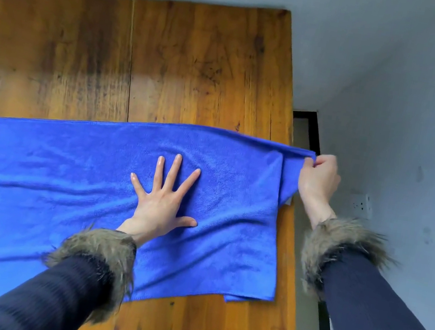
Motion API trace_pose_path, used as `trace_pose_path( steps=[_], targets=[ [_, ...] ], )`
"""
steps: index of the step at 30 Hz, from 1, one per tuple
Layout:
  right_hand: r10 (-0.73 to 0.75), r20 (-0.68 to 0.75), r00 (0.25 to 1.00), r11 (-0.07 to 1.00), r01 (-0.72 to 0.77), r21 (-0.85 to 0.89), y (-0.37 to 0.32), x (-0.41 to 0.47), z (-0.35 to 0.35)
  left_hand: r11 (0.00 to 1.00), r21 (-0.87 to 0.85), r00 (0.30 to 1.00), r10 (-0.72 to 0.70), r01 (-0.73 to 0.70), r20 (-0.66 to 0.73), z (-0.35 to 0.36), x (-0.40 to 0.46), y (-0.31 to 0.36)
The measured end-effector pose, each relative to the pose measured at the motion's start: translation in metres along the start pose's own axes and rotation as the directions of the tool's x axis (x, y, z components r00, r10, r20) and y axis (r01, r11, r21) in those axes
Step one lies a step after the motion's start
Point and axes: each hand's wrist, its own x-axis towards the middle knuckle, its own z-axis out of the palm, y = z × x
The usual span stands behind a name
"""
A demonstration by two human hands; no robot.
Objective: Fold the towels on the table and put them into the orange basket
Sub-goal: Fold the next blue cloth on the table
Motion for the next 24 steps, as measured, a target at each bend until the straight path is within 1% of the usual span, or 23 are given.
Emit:
trace_pose_path(
  steps=[3,4,6,8,10,13,15,16,18,20,22,24],
  targets=[
    [-0.079,-0.076,0.994,0.996,0.082,0.036,-0.004,0.015,-0.011,1.0,0.005,1.0,-0.01,0.01,0.005,-0.002,0.0,0.001],
    [-0.121,-0.069,0.99,0.991,0.125,0.05,-0.007,0.018,-0.012,1.0,0.013,1.0,-0.013,0.013,0.005,-0.002,0.0,0.001],
    [-0.168,0.004,0.986,0.984,0.168,0.063,-0.009,0.02,-0.009,1.0,0.013,1.0,-0.015,0.015,0.002,-0.003,0.001,0.001],
    [-0.109,0.099,0.989,0.993,0.105,0.047,-0.001,0.016,-0.003,1.0,0.007,1.0,-0.013,0.013,0.002,-0.002,0.0,0.0],
    [-0.018,0.146,0.989,1.0,0.016,0.014,0.014,0.007,0.002,1.0,-0.007,1.0,-0.012,0.012,0.0,-0.002,0.001,0.0],
    [0.063,0.144,0.988,0.998,-0.061,-0.021,0.036,-0.017,0.0,1.0,-0.011,1.0,-0.013,0.013,-0.006,-0.001,0.001,-0.001],
    [0.126,0.132,0.983,0.992,-0.127,0.001,0.048,-0.033,-0.001,1.0,-0.01,1.0,-0.01,0.01,-0.011,-0.001,0.001,-0.001],
    [0.151,0.15,0.977,0.988,-0.153,0.0,0.053,-0.04,0.0,1.0,-0.018,1.0,-0.009,0.009,-0.016,0.0,0.001,-0.001],
    [0.163,0.222,0.961,0.986,-0.157,-0.048,0.056,-0.052,0.001,1.0,-0.027,1.0,-0.004,0.004,-0.025,0.0,0.0,-0.001],
    [0.169,0.279,0.945,0.986,-0.164,-0.042,0.053,-0.058,0.003,1.0,-0.02,1.0,-0.003,0.002,-0.029,0.0,0.0,-0.001],
    [0.179,0.294,0.939,0.983,-0.178,-0.03,0.049,-0.056,0.003,1.0,-0.02,0.999,-0.003,0.003,-0.037,0.0,0.0,-0.001],
    [0.211,0.271,0.939,0.977,-0.198,-0.076,0.05,-0.049,0.0,1.0,-0.027,0.999,-0.007,0.006,-0.046,-0.001,-0.001,0.0]
  ],
)
